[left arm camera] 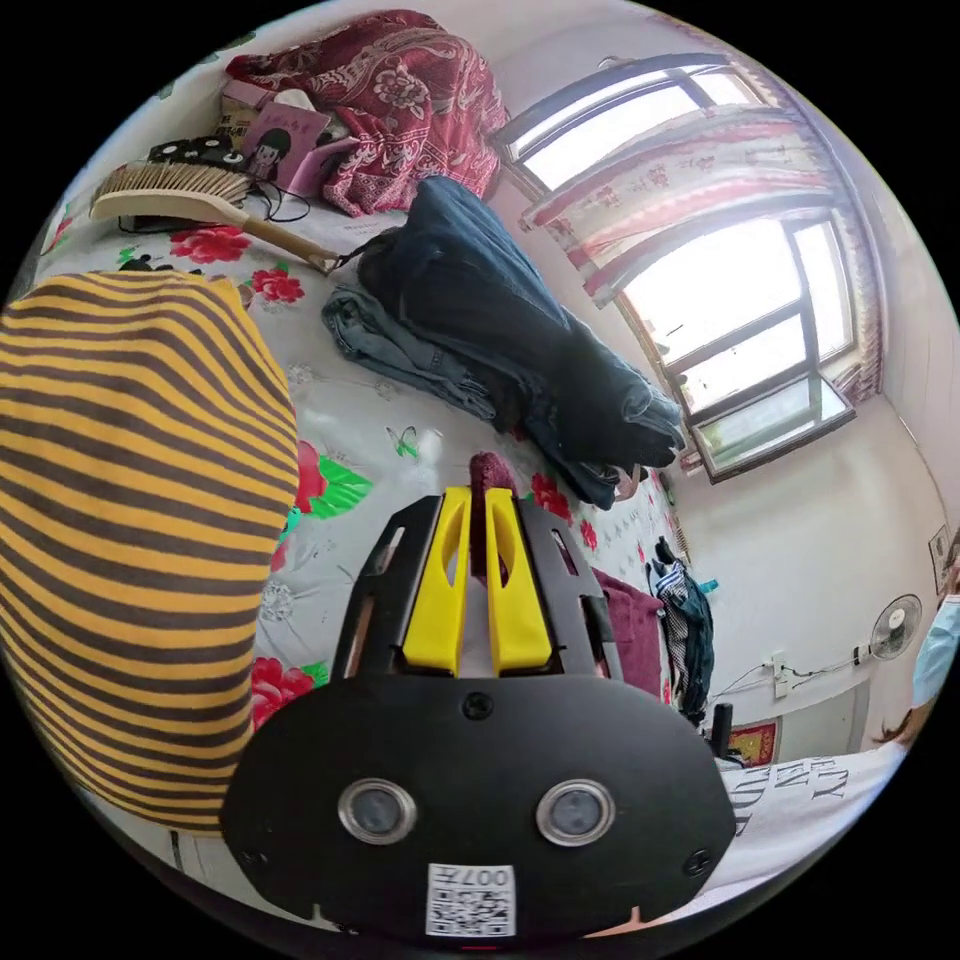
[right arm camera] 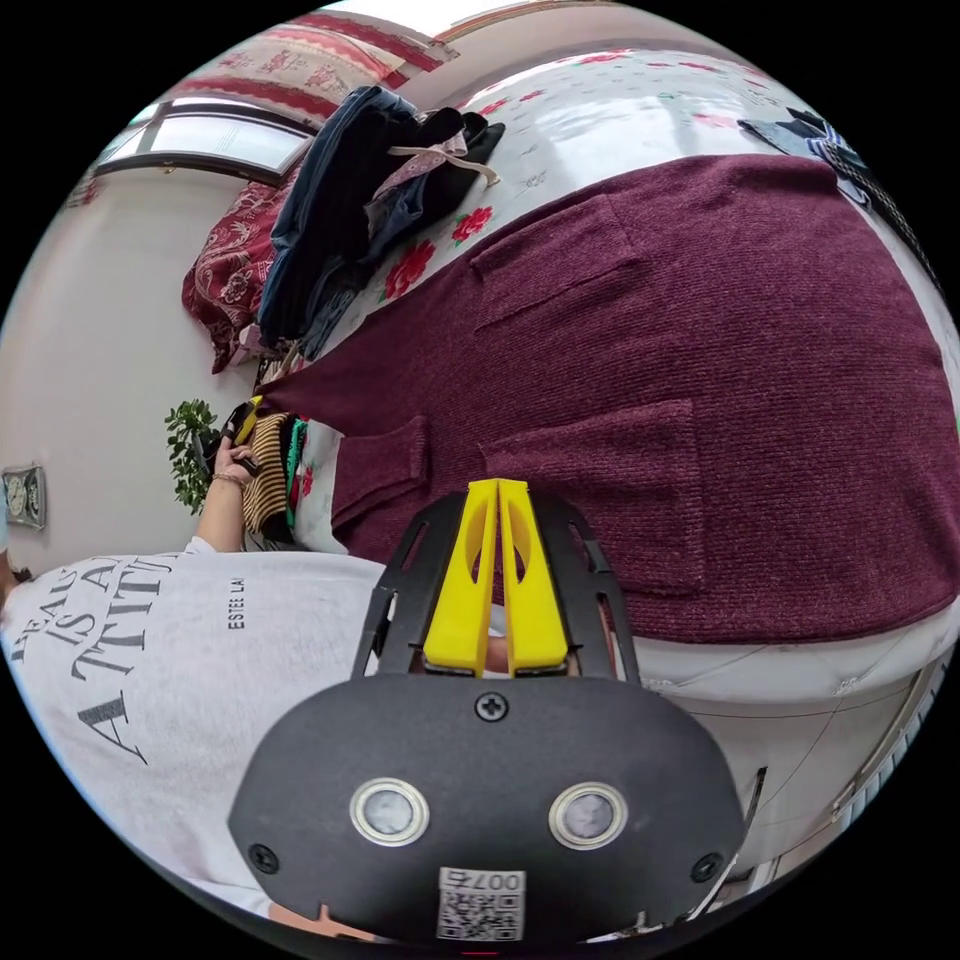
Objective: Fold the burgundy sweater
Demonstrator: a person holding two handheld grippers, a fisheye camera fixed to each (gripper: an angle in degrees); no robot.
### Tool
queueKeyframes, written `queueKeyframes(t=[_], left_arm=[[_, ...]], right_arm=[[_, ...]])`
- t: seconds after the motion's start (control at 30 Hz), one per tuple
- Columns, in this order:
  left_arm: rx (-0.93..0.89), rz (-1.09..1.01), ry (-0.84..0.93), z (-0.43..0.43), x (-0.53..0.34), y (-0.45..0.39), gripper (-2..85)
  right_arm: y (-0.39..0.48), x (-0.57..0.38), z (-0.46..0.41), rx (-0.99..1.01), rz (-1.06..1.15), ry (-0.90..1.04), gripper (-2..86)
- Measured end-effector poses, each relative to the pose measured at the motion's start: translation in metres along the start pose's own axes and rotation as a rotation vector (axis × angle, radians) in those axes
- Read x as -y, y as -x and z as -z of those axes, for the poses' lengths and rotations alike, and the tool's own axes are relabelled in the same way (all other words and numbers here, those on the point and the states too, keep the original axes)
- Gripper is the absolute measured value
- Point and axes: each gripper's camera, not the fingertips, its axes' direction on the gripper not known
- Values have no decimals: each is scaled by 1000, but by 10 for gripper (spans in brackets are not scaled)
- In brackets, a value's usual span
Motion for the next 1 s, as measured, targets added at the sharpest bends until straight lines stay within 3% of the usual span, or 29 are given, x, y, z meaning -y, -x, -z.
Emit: queueKeyframes(t=[0.13,0.4,0.53,0.7,0.87,1.0], left_arm=[[-29,-3,13,-17,-6,-21,-5],[-246,-346,121,-123,-31,-220,-1],[-210,-451,190,-203,-78,-282,13],[-162,-404,436,-314,-132,-299,98],[-262,-556,419,-281,-142,-342,117],[-163,-710,322,-204,-150,-352,114]], right_arm=[[2,-1,-2,-33,23,18,-3],[-13,-13,11,-37,-16,-34,-3],[-24,-27,20,-43,-47,-64,-3],[-43,-48,36,-31,-97,-113,-2],[-69,-65,49,-19,-164,-178,1],[-67,-39,44,81,-82,-198,13]])
